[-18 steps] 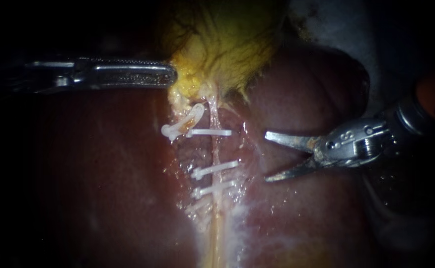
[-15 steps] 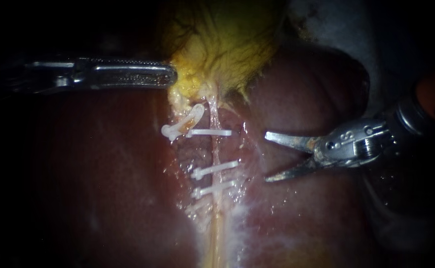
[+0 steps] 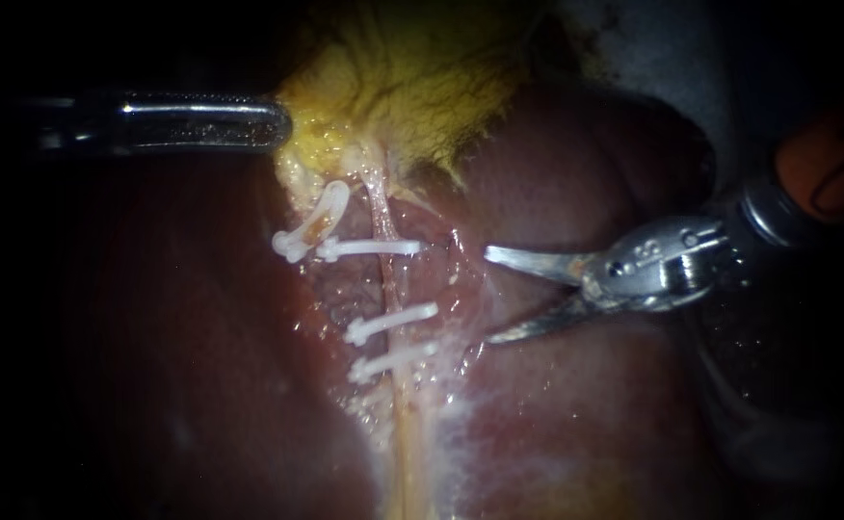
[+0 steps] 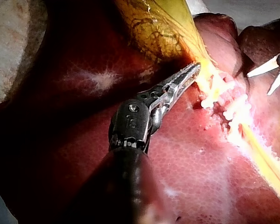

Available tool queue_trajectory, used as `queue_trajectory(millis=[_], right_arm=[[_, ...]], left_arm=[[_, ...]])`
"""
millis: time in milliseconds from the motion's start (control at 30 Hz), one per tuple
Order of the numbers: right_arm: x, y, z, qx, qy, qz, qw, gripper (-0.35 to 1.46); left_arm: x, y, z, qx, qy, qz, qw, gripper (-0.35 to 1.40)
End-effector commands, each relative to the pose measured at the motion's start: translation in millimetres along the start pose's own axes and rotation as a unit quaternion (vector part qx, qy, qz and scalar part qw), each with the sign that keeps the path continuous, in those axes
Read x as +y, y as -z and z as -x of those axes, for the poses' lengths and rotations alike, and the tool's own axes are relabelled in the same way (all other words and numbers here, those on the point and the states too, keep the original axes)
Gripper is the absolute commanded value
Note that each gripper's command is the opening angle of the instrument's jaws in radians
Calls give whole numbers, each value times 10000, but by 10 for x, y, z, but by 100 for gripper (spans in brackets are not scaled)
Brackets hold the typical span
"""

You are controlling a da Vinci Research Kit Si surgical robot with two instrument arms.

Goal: Go to the cutting position right tube

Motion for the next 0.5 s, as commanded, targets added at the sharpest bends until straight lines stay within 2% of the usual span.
queue_trajectory(millis=[33,200,333,500], right_arm=[[2,-3,1,13,-126,-80,9999,145],[15,-18,6,211,-769,-454,9958,143],[22,-26,14,260,-1067,-757,9911,135],[30,-42,21,327,-1287,-963,9865,131]], left_arm=[[0,-1,-1,-1,-3,1,10000,-35],[0,0,-1,-1,-3,1,10000,-35],[0,0,-1,-1,-3,2,10000,-35],[-1,0,-1,-2,-3,4,10000,-35]])
